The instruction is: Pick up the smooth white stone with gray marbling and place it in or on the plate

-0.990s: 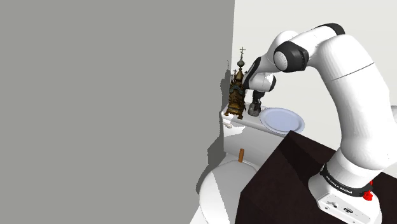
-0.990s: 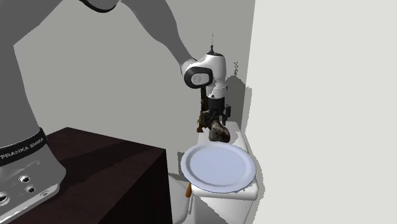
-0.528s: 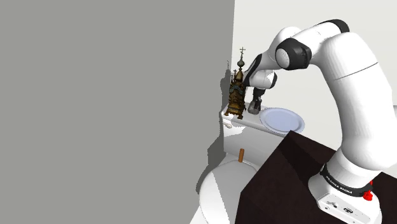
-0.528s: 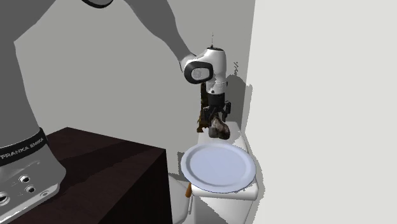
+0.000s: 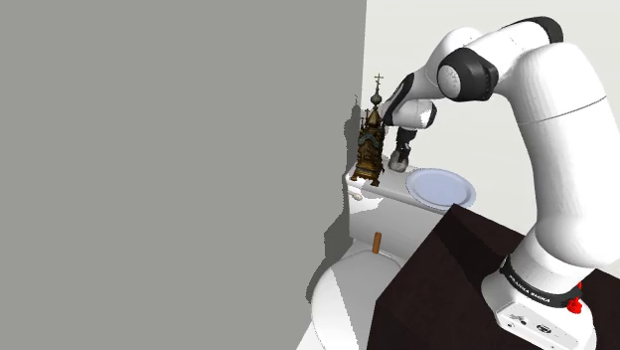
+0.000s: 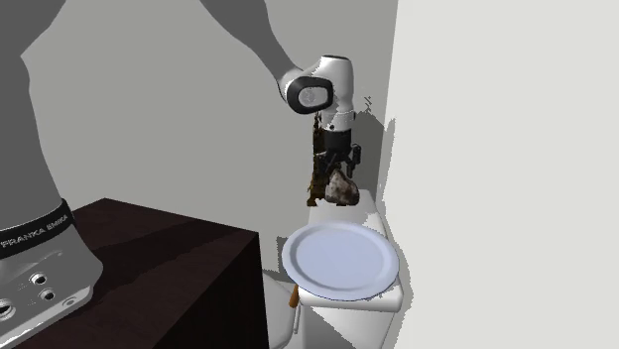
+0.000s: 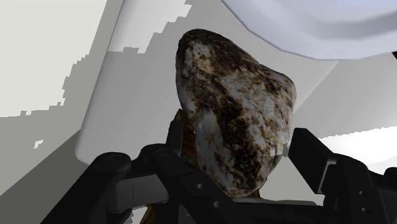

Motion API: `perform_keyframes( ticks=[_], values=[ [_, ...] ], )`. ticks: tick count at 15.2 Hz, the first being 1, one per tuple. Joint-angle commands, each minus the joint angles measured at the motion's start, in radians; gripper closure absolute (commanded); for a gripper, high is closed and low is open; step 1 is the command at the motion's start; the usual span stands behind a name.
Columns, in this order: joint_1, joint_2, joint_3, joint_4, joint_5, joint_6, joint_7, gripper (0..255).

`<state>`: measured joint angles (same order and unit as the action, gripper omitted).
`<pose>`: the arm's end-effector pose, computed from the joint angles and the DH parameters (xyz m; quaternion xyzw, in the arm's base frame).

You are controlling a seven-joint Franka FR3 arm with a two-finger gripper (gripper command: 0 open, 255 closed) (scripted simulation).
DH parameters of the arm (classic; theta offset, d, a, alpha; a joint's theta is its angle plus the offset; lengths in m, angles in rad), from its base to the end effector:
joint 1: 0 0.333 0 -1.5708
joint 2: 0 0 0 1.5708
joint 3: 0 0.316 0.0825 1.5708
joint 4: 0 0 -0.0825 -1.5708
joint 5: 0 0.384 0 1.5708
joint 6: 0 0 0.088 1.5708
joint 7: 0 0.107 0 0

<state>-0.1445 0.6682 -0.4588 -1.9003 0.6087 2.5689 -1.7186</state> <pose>0.5254 -0.3564 0.1849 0.9346 0.3491 0.0576 0.0377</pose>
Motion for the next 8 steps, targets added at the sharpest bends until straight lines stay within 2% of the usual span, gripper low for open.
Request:
perform_keyframes(
  ticks=[1, 4, 8],
  values=[
    [0.009, -0.02, -0.014, -0.003, -0.014, -0.017, 0.01, 255],
    [0.023, -0.048, -0.032, -0.009, -0.034, -0.039, 0.025, 255],
    [0.007, -0.147, -0.056, -0.154, -0.033, 0.008, -0.055, 255]
  ],
)
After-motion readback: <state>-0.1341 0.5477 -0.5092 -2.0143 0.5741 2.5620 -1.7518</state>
